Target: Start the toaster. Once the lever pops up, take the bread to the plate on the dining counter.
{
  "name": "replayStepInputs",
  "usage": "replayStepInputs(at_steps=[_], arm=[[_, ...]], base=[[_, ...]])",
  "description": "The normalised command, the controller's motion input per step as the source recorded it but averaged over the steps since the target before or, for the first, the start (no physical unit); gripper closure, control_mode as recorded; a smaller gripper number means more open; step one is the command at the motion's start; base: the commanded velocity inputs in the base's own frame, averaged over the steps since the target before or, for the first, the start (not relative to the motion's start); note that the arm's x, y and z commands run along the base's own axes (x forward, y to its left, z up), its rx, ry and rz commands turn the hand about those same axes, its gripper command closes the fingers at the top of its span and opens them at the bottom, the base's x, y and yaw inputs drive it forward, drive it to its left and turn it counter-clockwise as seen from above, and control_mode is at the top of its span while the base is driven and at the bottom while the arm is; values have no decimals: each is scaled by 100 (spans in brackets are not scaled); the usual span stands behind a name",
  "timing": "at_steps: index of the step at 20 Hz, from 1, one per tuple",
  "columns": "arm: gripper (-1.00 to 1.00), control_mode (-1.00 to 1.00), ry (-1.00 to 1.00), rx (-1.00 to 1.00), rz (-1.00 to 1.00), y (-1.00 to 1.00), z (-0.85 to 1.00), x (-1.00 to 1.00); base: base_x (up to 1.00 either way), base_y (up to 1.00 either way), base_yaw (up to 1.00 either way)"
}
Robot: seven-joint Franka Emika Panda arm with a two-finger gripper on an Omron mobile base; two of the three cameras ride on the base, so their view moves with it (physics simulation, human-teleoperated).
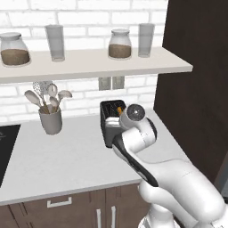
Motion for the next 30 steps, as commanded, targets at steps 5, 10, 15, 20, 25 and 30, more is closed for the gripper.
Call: replayStepInputs(at_steps=[5,10,15,20,25,30], arm=[[100,-100,12,3,2,-16,68,-37],[100,-100,-9,0,2,-26,12,-11],[100,-100,-17,0,6,-11,0,8],[100,-100,1,2,10,-5,30,19],[100,-100,12,6,11,0,56,7],[100,-100,1,0,2,0,7,1]], base=[[0,0,0],[0,0,0],[0,0,0],[0,0,0],[0,0,0],[0,0,0]])
